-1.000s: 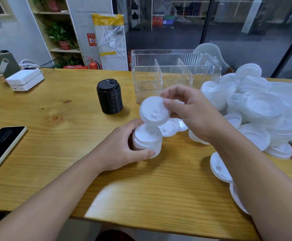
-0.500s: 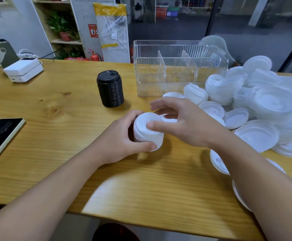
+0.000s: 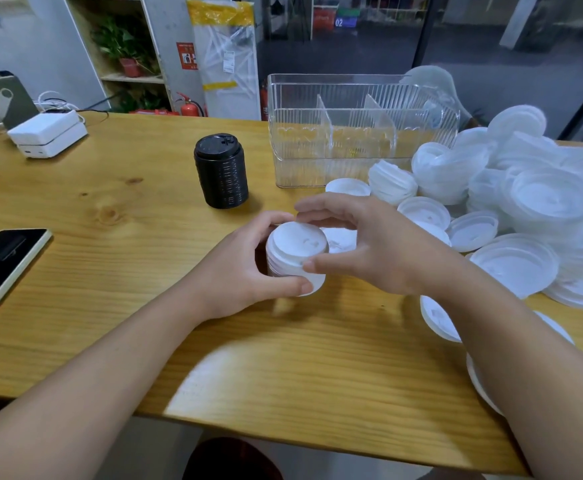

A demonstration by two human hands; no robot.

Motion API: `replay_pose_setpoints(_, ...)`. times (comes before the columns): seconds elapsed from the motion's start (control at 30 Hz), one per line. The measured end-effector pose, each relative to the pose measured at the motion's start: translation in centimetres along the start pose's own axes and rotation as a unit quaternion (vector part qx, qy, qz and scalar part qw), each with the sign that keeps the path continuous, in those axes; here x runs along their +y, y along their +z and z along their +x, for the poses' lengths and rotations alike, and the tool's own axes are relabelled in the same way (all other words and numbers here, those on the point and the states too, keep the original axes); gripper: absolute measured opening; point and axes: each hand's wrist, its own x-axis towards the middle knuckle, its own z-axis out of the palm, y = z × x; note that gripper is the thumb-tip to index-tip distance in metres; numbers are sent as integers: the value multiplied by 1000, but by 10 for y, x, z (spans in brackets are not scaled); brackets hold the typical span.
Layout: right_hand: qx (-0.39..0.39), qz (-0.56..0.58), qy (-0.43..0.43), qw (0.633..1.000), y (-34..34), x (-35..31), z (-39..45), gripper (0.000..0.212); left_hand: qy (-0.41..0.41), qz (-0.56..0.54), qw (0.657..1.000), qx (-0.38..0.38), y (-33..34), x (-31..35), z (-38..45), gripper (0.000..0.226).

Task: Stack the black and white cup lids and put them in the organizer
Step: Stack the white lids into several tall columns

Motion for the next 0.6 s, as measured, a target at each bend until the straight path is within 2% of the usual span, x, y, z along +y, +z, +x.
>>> replay_pose_setpoints(0.17,-18,42,-7,999,-3,2,1,73,3,10,1000,0,-1,-2,-1,86)
replay_pose_setpoints(0.23,-1,31,-2,1000,-10,6,2,58,8,20,1000,-1,-1,-4,-1,84)
replay_pose_setpoints(0.33,69,-91,4,993,-20,17,2,31,19,43,999,4,-2,-6,-3,90)
replay_pose_setpoints(0.4,71,-148,27,986,-18,22,1,31,40,43,998,1,-1,-7,-5,89)
replay_pose_setpoints(0.47,49,-174,40,983,-8,24,2,27,53,40,998,-8,1,-6,-6,79)
replay_pose_setpoints(0.6,38,-246,14,968,11,25,7,50,26,31,999,-22,4,-7,-4,63)
